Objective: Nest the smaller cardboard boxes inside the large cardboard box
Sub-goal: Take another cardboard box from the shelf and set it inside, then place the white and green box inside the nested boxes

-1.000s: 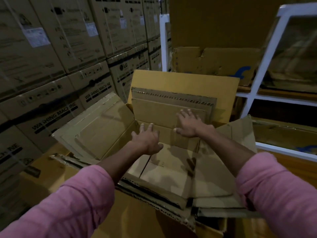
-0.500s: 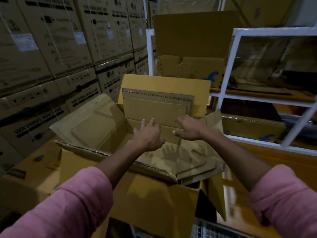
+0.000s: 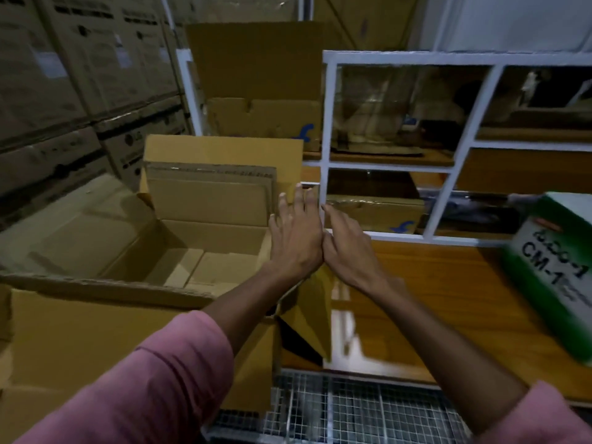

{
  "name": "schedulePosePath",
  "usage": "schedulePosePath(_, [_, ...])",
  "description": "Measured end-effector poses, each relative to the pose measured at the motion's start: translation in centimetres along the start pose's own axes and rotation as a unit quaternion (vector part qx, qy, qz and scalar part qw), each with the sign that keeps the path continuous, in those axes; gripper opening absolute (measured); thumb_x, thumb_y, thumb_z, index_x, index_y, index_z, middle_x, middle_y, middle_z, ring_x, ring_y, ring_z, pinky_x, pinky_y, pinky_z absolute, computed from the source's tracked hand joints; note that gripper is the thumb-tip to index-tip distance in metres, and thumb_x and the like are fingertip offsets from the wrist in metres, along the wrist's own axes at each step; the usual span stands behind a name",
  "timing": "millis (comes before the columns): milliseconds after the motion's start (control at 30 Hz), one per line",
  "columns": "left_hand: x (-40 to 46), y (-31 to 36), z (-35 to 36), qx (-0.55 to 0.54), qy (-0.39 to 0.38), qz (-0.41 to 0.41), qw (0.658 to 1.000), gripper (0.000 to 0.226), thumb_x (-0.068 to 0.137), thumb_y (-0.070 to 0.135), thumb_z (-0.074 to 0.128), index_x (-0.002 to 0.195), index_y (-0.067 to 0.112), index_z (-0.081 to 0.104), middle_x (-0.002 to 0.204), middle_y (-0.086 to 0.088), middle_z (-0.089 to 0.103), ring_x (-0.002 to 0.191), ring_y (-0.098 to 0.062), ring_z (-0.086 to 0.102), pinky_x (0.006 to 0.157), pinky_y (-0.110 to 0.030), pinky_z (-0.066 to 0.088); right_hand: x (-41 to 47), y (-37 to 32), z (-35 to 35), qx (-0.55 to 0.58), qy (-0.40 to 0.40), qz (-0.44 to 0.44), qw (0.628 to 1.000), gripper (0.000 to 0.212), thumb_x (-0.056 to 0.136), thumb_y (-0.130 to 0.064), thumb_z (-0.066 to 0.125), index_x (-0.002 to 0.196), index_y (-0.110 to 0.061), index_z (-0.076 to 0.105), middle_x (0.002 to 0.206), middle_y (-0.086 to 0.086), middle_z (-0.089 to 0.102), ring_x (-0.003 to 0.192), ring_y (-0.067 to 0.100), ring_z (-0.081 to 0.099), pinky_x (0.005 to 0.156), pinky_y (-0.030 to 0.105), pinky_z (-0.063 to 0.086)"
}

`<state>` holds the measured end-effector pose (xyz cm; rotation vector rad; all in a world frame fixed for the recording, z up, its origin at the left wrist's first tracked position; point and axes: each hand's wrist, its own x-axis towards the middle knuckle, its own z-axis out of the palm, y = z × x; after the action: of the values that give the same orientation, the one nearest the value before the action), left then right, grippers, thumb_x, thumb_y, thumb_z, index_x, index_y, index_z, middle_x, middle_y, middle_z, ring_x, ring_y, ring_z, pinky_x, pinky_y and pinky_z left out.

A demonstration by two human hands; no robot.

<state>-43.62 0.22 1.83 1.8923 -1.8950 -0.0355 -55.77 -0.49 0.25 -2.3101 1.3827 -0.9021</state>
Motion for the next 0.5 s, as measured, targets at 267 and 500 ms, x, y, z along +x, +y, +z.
schedulePosePath(267, [4.5, 13.6, 8.2, -0.124, 0.021, -0.027, 0.992, 0.079, 0.104, 0.03, 0.05, 0.162, 0.014, -0.001, 0.17, -0.007, 0.004, 0.155, -0.034, 0.007, 0.121, -0.052, 0.02, -3.7, 12.0, -7.3, 0.079, 0.031, 0.082, 0.993, 0.061, 0.107, -0.053, 0.024, 0.16, -0.022, 0.026, 0.164, 0.004, 0.034, 0.148, 0.02, 0.032, 0.12, 0.047, 0.029])
schedulePosePath(500, [5.1, 23.8, 14.3, -0.256, -0.011, 0.015, 0.967, 0.093, 0.097, 0.037, 0.064, 0.162, 0.015, 0.001, 0.169, -0.008, 0.013, 0.151, -0.029, 0.016, 0.119, -0.045, 0.024, -5.6, 21.7, -13.0, 0.127, 0.038, 0.145, 0.98, 0.061, 0.107, -0.056, 0.02, 0.16, -0.027, 0.026, 0.164, 0.003, 0.033, 0.149, 0.019, 0.03, 0.121, 0.047, 0.029])
